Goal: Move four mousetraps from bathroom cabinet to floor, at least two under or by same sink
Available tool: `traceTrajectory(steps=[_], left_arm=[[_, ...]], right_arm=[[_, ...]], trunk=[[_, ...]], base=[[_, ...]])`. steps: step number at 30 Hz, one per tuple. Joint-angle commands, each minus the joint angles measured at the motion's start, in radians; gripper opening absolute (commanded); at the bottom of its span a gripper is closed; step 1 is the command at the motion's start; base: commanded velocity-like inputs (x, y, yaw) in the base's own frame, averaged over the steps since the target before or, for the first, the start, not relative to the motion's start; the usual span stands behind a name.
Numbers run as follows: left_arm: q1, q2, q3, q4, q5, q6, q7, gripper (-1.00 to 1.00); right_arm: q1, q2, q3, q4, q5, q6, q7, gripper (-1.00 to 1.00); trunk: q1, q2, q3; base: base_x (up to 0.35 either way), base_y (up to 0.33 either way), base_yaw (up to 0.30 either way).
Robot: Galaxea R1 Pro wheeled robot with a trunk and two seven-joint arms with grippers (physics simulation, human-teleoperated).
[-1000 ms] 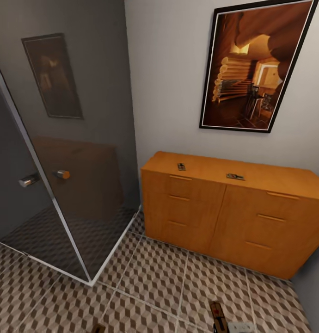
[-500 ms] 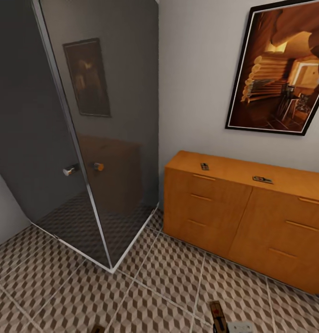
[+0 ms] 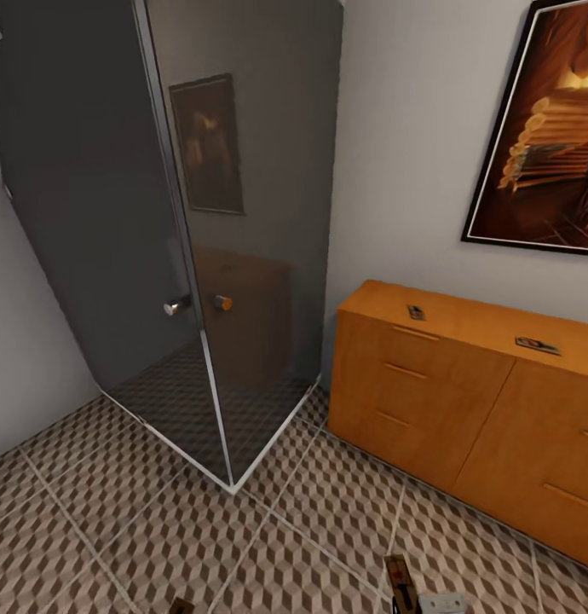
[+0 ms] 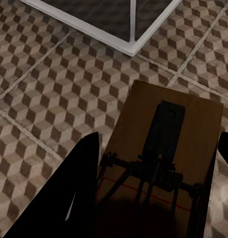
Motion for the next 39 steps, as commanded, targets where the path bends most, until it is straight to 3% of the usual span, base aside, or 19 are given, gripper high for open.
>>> traceTrajectory(steps=[1,39], left_arm=[[-0.002,0.000,-0.004,0.004,0.002,-0.006,0.004,-1.00],[-0.002,0.000,-0.004,0.004,0.002,-0.006,0.004,-1.00]], right_arm=[[-0.001,-0.001,0.009,0.000,-0.013,-0.004,-0.008,-1.00],[0.000,0.001,0.009,0.001,-0.012,-0.004,-0.008,-1.00]], trunk=[[0.000,-0.001,-0.001],[0.000,-0.001,-0.001]], base=[[0.000,0.000,0.256],[0.000,0.000,0.257]])
